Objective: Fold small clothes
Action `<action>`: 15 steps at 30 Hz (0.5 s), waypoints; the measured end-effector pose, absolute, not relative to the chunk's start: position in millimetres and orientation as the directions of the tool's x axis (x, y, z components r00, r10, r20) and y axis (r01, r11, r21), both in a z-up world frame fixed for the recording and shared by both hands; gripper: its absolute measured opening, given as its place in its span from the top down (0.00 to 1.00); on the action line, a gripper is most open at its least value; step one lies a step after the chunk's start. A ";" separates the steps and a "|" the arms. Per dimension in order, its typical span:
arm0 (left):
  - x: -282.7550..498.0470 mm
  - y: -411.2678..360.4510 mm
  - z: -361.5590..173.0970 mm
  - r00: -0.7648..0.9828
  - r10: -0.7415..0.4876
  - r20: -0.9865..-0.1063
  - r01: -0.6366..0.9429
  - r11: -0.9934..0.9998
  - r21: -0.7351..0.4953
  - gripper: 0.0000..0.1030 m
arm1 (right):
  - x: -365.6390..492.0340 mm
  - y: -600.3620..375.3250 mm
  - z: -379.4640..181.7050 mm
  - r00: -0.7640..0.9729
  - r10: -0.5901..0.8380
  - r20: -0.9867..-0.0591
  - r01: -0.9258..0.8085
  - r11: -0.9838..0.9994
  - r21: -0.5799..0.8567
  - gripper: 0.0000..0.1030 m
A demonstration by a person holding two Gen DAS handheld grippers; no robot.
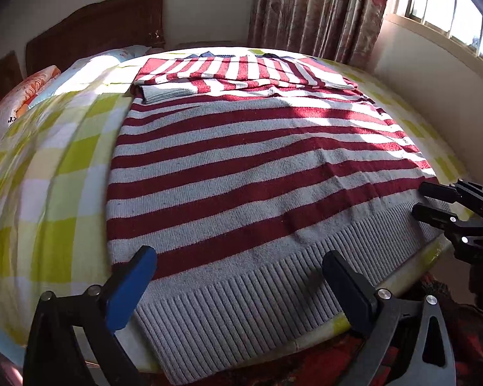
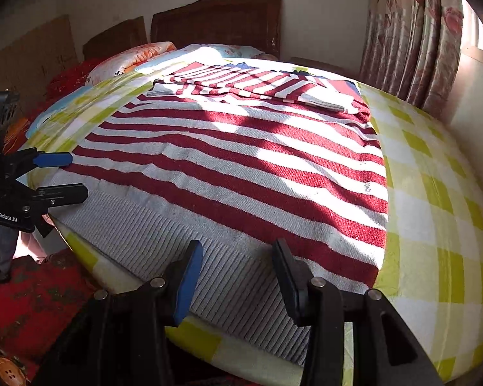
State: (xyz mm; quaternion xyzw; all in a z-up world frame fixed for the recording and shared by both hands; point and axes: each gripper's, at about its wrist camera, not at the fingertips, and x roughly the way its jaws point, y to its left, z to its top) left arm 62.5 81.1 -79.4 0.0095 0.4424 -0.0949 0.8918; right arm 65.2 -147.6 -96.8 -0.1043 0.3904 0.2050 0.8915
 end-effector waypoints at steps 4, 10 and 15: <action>60.2 93.8 -79.3 0.588 -0.173 -0.790 0.175 0.981 -0.085 0.00 | 64.2 -164.9 -96.9 0.600 0.276 -0.751 -0.442 0.897 -0.024 0.55; 45.6 125.9 -77.2 0.599 -0.189 -0.778 0.093 0.982 -0.167 0.00 | 55.1 -217.2 -89.1 0.609 0.238 -0.757 -0.333 0.942 0.028 0.57; 44.3 151.9 -77.6 0.618 -0.196 -0.761 0.022 0.972 -0.233 0.00 | 55.7 -259.6 -84.1 0.630 0.173 -0.757 -0.170 0.982 0.083 0.56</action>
